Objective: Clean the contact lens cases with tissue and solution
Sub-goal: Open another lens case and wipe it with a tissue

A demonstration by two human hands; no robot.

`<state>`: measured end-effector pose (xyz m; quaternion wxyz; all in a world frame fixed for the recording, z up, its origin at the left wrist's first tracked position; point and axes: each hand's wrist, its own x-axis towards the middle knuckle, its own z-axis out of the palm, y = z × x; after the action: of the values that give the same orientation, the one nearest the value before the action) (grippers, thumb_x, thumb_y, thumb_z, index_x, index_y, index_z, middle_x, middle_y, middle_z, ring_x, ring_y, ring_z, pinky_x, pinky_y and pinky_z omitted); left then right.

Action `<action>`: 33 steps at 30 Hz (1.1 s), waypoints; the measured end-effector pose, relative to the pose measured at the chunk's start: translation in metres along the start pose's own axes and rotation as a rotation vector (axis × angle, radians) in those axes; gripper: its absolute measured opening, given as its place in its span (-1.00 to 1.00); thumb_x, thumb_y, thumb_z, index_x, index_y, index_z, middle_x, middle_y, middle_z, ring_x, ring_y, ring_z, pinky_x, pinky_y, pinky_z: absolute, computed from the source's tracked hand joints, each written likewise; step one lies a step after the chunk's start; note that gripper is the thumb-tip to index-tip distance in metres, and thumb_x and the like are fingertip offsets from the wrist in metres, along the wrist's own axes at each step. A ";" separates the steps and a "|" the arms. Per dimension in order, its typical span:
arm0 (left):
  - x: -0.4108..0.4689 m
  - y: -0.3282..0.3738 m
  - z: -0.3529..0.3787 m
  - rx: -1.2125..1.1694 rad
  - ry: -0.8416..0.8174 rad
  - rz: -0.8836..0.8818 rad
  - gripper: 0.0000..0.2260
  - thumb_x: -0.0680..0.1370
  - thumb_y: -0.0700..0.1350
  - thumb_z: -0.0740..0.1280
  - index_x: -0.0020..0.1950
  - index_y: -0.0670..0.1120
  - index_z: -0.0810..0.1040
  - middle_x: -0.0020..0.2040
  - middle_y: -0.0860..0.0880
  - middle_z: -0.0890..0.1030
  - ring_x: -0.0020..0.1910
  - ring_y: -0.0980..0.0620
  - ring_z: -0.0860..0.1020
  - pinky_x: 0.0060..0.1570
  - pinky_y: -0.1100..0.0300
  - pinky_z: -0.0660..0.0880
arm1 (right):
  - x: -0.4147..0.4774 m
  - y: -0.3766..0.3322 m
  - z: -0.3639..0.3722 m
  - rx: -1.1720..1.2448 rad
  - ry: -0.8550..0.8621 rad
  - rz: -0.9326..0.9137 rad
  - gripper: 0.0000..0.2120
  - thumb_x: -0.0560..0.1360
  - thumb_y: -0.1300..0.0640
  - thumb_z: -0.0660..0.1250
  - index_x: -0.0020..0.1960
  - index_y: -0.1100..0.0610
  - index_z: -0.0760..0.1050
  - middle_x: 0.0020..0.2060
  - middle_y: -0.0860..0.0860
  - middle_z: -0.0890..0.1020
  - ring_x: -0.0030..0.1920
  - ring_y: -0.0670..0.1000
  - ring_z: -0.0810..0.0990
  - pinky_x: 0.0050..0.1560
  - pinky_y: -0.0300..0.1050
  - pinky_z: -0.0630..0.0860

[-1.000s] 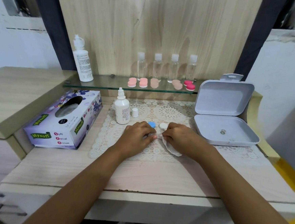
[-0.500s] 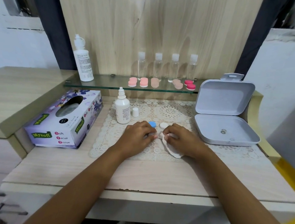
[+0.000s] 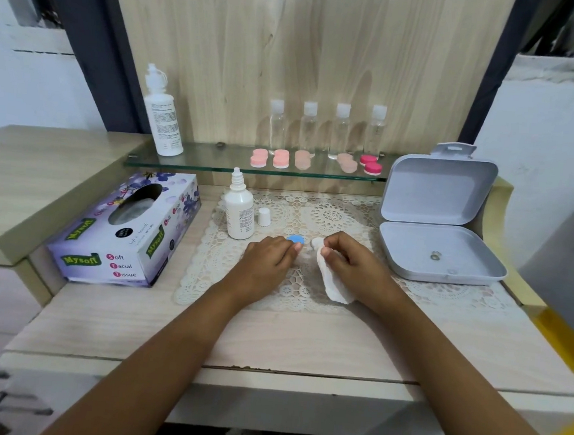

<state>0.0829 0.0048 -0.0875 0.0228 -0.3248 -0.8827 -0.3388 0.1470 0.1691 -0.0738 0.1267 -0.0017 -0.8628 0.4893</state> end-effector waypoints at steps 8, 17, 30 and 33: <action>-0.007 0.007 -0.007 -0.495 0.057 -0.035 -0.93 0.51 0.02 0.33 -0.05 0.07 0.57 -0.26 0.03 0.60 -0.29 0.18 0.54 -0.18 0.30 0.48 | 0.004 0.001 0.002 0.093 0.171 0.010 -0.85 0.55 0.16 0.24 -0.18 0.00 0.46 -0.28 -0.10 0.54 -0.22 -0.05 0.50 -0.24 -0.23 0.41; -0.009 0.006 -0.006 -0.341 0.149 0.108 -0.78 0.41 -0.16 0.48 0.05 -0.06 0.64 -0.19 0.06 0.64 -0.17 0.18 0.57 -0.07 0.36 0.46 | -0.003 -0.003 0.005 -0.005 0.221 -0.061 -0.84 0.55 0.10 0.24 0.04 0.12 0.55 -0.16 -0.04 0.57 -0.13 -0.06 0.51 -0.26 -0.47 0.32; -0.012 0.008 -0.005 -0.302 0.152 0.124 -0.75 0.41 -0.15 0.48 0.08 -0.06 0.64 -0.16 0.02 0.64 -0.15 0.13 0.57 -0.07 0.26 0.47 | -0.004 -0.003 0.002 0.055 0.159 -0.033 -0.95 0.50 0.11 0.34 -0.12 0.07 0.54 -0.22 0.04 0.60 -0.28 -0.10 0.51 -0.33 -0.39 0.38; -0.012 0.008 -0.005 -0.330 0.143 0.115 -0.74 0.40 -0.13 0.49 0.08 -0.07 0.64 -0.18 0.00 0.64 -0.17 0.13 0.57 -0.07 0.27 0.46 | -0.003 -0.003 0.001 0.029 0.181 -0.037 -0.87 0.53 0.13 0.29 -0.11 0.12 0.58 -0.24 0.03 0.60 -0.24 -0.06 0.52 -0.30 -0.38 0.36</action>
<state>0.0965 0.0000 -0.0821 0.0510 -0.3491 -0.7914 -0.4992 0.1503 0.1662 -0.0721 0.2130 -0.0280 -0.8406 0.4973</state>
